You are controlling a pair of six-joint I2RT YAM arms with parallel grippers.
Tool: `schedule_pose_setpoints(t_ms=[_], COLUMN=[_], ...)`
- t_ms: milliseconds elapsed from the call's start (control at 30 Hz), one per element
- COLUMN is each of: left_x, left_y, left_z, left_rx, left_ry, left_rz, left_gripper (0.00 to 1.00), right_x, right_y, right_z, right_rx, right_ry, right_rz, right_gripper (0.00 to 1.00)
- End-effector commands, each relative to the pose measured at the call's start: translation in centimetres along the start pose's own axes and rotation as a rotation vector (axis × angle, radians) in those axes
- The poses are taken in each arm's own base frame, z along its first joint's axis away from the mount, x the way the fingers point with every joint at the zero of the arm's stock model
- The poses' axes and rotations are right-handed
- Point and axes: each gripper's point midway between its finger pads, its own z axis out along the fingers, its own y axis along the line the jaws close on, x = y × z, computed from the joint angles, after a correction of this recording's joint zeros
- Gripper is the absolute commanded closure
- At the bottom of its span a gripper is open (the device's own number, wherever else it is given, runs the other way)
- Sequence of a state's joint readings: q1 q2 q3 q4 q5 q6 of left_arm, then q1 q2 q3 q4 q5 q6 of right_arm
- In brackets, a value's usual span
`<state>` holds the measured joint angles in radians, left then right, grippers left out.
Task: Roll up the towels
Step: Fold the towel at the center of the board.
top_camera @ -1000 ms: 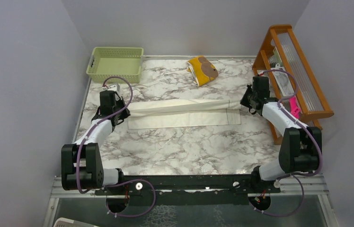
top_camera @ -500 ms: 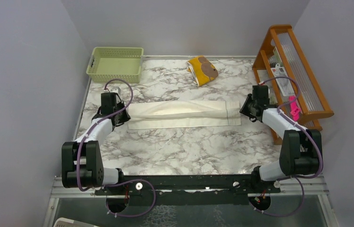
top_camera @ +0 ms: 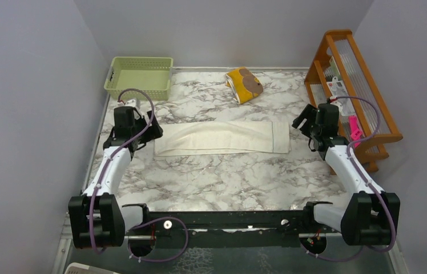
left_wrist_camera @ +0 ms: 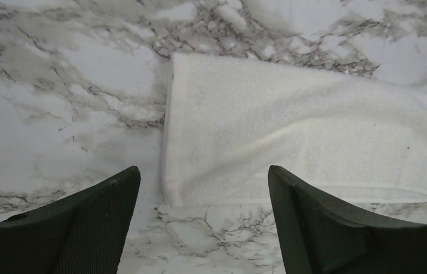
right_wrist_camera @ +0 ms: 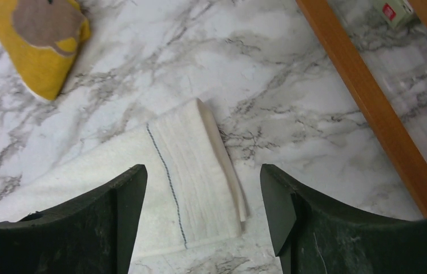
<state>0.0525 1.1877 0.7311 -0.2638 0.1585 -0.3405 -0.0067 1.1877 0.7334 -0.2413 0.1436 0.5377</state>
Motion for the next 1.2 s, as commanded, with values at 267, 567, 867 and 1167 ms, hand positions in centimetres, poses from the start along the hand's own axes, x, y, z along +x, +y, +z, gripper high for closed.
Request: schedule_pose_setpoints(t_ms=[267, 567, 867, 1167], left_x=[-2.8, -0.9, 3.3, 1.9], left_y=[-4.5, -3.7, 1.0, 3.6], left_z=[3.1, 7.4, 10.6, 10.9], left_rx=[0.244, 0.226, 0.002, -0.151], left_ry=[0.07, 0.148, 0.167, 0.13], left_rz=[0.036, -0.095, -0.223, -0.195], left_gripper=[0.76, 1.0, 1.0, 1.0], right_x=[4.8, 9.1, 8.7, 7.7], right_y=[10.0, 9.1, 5.2, 4.7], right_z=[3.4, 5.9, 9.0, 9.4], right_rx=[-0.408, -0.402, -0.271, -0.215], right_ry=[0.273, 0.426, 0.431, 0.386], right_rz=[-0.154, -0.156, -0.073, -0.046], right_gripper=[0.43, 0.49, 0.47, 0.4])
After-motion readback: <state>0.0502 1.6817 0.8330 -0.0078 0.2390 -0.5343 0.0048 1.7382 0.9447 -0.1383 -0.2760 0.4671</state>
